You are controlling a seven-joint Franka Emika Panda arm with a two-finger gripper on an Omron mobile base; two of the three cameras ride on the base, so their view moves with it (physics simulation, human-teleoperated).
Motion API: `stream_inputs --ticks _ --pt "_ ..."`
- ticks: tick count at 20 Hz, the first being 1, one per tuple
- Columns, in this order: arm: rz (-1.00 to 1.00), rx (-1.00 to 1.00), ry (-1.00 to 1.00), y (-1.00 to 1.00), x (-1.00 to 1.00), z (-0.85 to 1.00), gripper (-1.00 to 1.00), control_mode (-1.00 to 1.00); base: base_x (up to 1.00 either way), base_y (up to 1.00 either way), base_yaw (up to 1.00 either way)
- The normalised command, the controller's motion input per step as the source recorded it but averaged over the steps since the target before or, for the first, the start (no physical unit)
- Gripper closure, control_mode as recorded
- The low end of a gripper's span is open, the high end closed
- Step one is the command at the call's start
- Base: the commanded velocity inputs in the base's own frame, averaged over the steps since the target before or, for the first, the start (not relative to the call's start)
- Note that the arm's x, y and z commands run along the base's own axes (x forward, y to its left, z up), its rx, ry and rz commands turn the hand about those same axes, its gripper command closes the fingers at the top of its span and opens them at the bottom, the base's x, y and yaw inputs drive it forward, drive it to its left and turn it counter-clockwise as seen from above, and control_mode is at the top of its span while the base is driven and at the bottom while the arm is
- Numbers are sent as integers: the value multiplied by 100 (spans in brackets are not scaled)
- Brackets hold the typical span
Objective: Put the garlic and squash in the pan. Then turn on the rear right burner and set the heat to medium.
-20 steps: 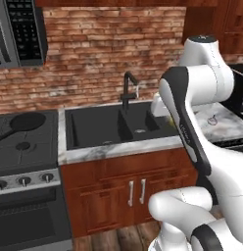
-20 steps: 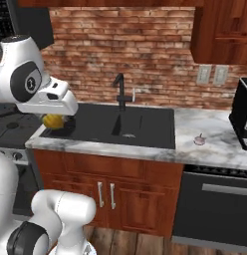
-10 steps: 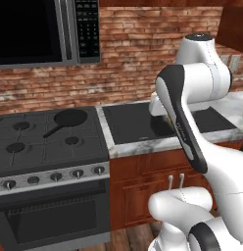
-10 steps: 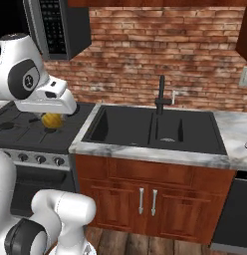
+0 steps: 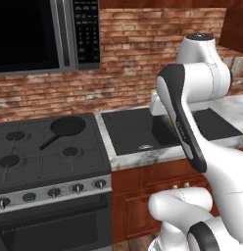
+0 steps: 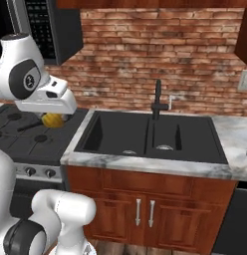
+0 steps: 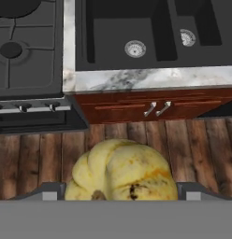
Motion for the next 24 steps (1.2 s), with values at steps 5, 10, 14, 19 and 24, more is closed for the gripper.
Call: stream_inputs --ticks 5,10,14,19,24 --pt "0 0 0 0 0 0 100 100 3 34 -9" --pt "0 0 0 0 0 0 100 100 23 38 -2" --pt "0 0 0 0 0 0 100 100 47 42 0" --pt "0 0 0 0 0 0 100 100 44 8 1" --pt "0 0 0 0 0 0 100 100 0 0 0"
